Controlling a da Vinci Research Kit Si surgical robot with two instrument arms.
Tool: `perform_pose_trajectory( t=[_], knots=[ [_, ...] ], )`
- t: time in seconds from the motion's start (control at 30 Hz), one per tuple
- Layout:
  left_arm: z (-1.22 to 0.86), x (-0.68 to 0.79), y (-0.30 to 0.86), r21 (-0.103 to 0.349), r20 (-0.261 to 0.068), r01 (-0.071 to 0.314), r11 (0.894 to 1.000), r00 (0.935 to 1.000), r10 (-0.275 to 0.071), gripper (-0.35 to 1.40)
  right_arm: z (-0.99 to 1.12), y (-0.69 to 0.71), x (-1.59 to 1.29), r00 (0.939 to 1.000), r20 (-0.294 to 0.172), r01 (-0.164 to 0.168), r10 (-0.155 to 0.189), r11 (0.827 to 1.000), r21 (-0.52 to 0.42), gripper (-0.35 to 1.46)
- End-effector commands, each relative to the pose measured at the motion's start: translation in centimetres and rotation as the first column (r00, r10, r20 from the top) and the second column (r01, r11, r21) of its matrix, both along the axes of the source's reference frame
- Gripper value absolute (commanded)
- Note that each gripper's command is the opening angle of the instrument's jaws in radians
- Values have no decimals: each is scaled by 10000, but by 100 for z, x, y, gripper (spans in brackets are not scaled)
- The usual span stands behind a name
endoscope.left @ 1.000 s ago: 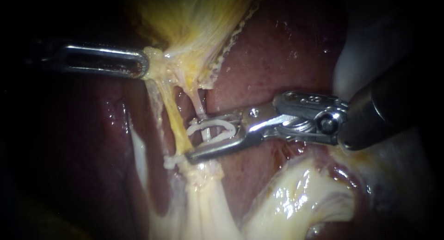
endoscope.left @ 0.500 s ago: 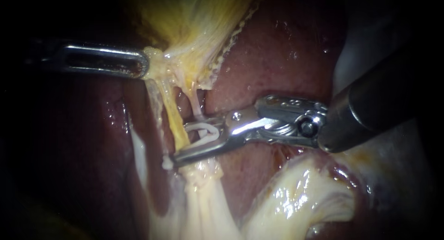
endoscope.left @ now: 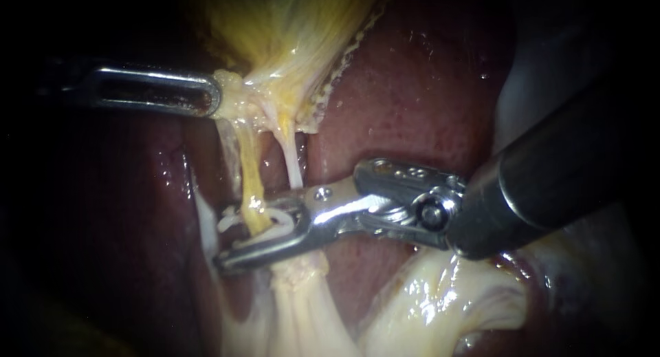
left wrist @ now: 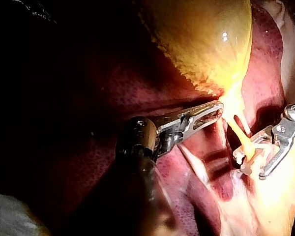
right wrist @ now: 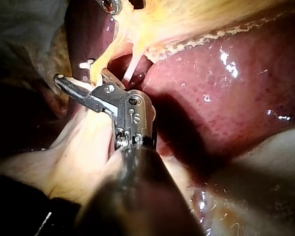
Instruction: Clipping second clip left tube
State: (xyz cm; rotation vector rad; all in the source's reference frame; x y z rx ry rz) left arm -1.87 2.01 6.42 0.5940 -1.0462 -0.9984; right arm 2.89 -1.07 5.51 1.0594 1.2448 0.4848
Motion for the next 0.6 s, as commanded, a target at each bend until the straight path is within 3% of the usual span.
perform_pose_trajectory(
  t=[0.03,0.3,0.43,0.6],
  knots=[
    [0,0,0,1,-2,1,10000,10000,-1,-35,-1,1,0,10000,-23,25,-25,10000,5,49],
    [0,0,0,1,-1,1,10000,10000,-1,-35,-4,1,-5,9999,105,83,-87,9992,401,31],
    [0,0,0,1,-2,1,10000,10000,-1,-35,-4,2,-7,9998,145,91,-99,9986,515,11],
    [0,0,0,10,16,-21,10000,10000,21,-35,-5,2,-9,9997,236,45,-61,9977,674,-25]
  ],
)
